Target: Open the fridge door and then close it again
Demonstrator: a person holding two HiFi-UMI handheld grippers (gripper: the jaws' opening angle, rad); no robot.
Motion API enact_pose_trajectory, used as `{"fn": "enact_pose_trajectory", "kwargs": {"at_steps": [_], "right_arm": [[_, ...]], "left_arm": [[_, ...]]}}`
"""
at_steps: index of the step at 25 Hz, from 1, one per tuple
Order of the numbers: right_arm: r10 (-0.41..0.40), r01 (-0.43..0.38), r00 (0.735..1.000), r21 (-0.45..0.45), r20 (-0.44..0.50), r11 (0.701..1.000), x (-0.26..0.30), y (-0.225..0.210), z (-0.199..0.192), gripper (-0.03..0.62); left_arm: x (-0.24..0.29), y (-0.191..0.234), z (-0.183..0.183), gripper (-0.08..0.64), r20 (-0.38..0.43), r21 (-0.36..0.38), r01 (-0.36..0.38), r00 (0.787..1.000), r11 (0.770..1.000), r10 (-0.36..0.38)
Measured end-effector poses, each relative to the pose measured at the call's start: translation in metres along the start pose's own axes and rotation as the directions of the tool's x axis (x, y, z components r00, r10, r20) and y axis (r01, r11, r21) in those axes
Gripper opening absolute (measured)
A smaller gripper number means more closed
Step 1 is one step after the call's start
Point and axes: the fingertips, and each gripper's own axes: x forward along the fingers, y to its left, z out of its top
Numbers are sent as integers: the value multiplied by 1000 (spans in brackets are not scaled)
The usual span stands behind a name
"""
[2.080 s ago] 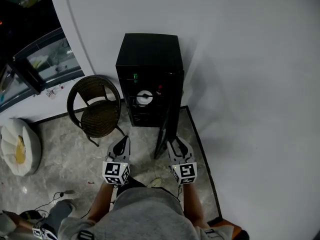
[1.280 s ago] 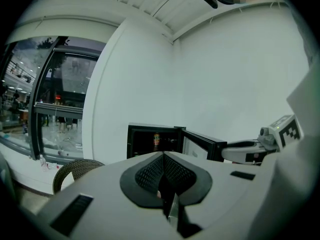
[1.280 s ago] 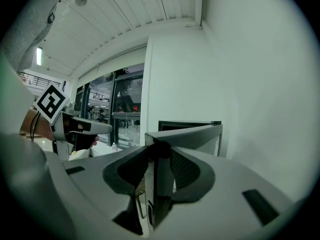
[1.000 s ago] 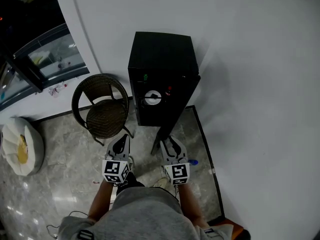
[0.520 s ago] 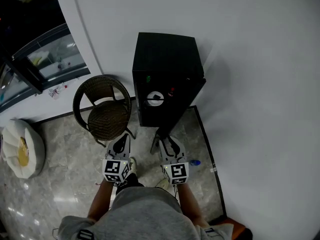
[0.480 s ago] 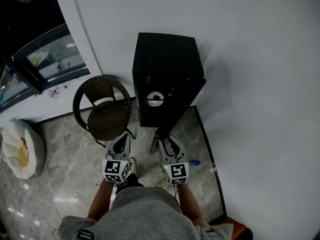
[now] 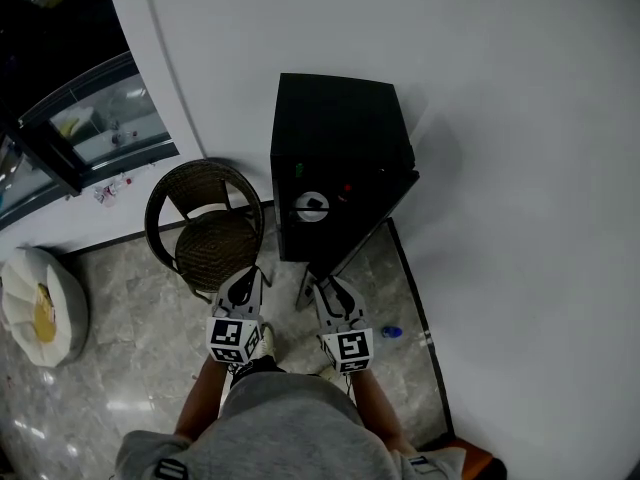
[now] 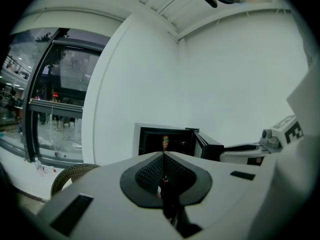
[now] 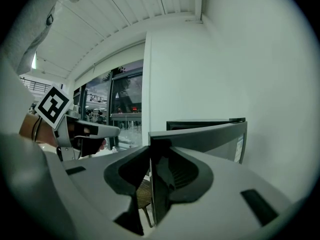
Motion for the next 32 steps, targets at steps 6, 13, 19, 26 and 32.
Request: {"fn": "enact_pose_trajectory", "kwargs": {"at_steps": [6, 13, 19, 26, 32], "right_arm": [[-7, 7, 1000, 1, 0, 1000, 21, 6, 2, 132], [-52, 52, 999, 20, -1, 998, 40, 10, 4, 129], [-107, 107, 994, 22, 2, 994, 59, 12, 7, 129], [-170, 170, 985, 25, -3, 985, 84, 15, 15, 127], [-225, 225, 974, 36, -12, 974, 100, 13, 17, 127]], "left_arm": [[14, 14, 6, 5, -1, 9, 25, 1000, 1000, -25], [23, 32, 12, 5, 3, 19, 67, 998, 998, -67], [32, 50, 14, 5, 2, 32, 112, 994, 993, -113], [39, 76, 20, 5, 2, 40, 154, 988, 987, -155], [44, 95, 21, 5, 3, 35, 169, 986, 985, -169]]}}
